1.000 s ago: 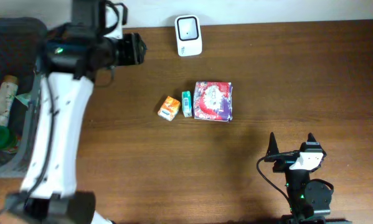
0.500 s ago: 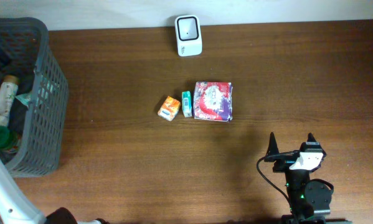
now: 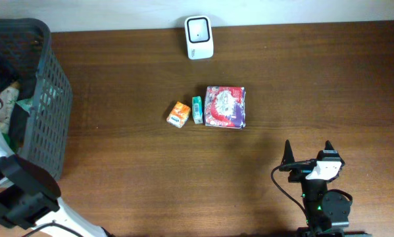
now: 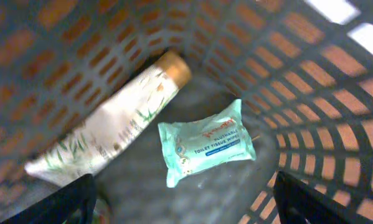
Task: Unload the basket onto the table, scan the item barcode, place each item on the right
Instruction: 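Reach the left gripper back into the basket toward the green tissue pack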
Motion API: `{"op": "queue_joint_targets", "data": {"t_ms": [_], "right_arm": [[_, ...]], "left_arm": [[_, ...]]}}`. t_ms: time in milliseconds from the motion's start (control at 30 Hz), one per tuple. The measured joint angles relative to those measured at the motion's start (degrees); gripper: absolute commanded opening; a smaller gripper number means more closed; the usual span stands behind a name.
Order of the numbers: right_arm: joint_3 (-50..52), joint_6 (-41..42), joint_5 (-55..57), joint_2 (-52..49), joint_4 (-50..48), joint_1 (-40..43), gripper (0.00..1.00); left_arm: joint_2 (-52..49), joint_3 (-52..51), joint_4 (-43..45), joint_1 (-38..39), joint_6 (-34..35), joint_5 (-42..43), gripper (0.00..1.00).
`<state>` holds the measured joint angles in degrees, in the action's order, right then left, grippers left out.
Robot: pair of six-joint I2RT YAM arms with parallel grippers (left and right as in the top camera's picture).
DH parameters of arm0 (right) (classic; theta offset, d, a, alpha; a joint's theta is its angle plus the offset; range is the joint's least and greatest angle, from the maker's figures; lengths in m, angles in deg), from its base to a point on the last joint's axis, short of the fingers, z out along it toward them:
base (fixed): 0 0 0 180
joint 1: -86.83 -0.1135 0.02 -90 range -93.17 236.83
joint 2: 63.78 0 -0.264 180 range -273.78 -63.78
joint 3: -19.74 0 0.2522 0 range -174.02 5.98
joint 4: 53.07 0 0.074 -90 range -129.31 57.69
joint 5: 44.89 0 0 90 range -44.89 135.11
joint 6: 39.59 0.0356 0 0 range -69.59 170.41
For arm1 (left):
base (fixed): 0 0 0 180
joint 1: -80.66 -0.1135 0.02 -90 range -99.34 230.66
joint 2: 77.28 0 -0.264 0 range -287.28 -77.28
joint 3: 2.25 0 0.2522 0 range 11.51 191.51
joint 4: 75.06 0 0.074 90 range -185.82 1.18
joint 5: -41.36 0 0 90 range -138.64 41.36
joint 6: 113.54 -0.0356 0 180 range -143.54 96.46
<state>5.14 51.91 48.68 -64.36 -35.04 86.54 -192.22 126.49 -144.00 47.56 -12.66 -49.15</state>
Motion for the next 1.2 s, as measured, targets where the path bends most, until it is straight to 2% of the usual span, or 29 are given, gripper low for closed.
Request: {"op": "queue_joint_targets", "data": {"t_ms": [67, 133, 233, 300, 467, 533, 567, 667, 700, 800, 867, 1067, 1167, 1200], "right_arm": [[0.0, 0.0, 0.0, 0.0, 0.0, 0.0, 0.99], [0.0, 0.0, 0.0, 0.0, 0.0, 0.0, 0.98], [0.0, 0.0, 0.0, 0.0, 0.0, 0.0, 0.99], [0.0, 0.0, 0.0, 0.0, 0.0, 0.0, 0.98], [0.0, 0.0, 0.0, 0.0, 0.0, 0.0, 0.98], [0.0, 0.0, 0.0, 0.0, 0.0, 0.0, 0.99], [0.0, 0.0, 0.0, 0.0, 0.0, 0.0, 0.99], [0.0, 0.0, 0.0, 0.0, 0.0, 0.0, 0.99], [0.0, 0.0, 0.0, 0.0, 0.0, 0.0, 0.99], [0.0, 0.0, 0.0, 0.0, 0.0, 0.0, 0.98], [0.0, 0.0, 0.0, 0.0, 0.0, 0.0, 0.98], [0.0, 0.0, 0.0, 0.0, 0.0, 0.0, 0.98], [0.0, 0.0, 0.0, 0.0, 0.0, 0.0, 0.99], [0.0, 0.0, 0.0, 0.0, 0.0, 0.0, 0.98]], "left_arm": [[-1.3, 0.0, -1.1, -0.2, 8.5, 0.5, 0.94], [-2.8, 0.0, -1.1, -0.1, 13.9, 1.8, 0.93], [-6.8, 0.0, -1.1, -0.1, 17.6, 2.5, 0.79], [-11.1, -0.1, -0.7, -0.1, 17.7, 2.6, 0.77], [-14.5, -0.4, 0.6, -0.1, 13.5, 0.0, 0.73], [-16.4, -0.4, 0.6, -0.1, 12.2, -0.4, 0.69], [-17.0, -0.4, 1.2, -0.1, 12.0, -0.4, 0.65], [-19.2, -0.5, 1.6, -0.1, 11.0, -0.4, 0.41], [-19.8, -0.5, 1.9, -0.1, 10.8, -0.3, 0.42], [-19.8, -0.5, 1.9, -0.1, 10.4, -0.3, 0.62], [-19.8, -0.5, 1.6, -0.1, 9.6, 0.5, 0.68], [-19.8, 3.3, -3.1, -0.4, 3.3, 4.6, 0.73], [-17.9, 5.1, -3.1, -1.0, 2.0, 4.8, 0.71], [-17.3, 5.2, -3.1, -1.0, 1.9, 4.9, 0.75]]}}
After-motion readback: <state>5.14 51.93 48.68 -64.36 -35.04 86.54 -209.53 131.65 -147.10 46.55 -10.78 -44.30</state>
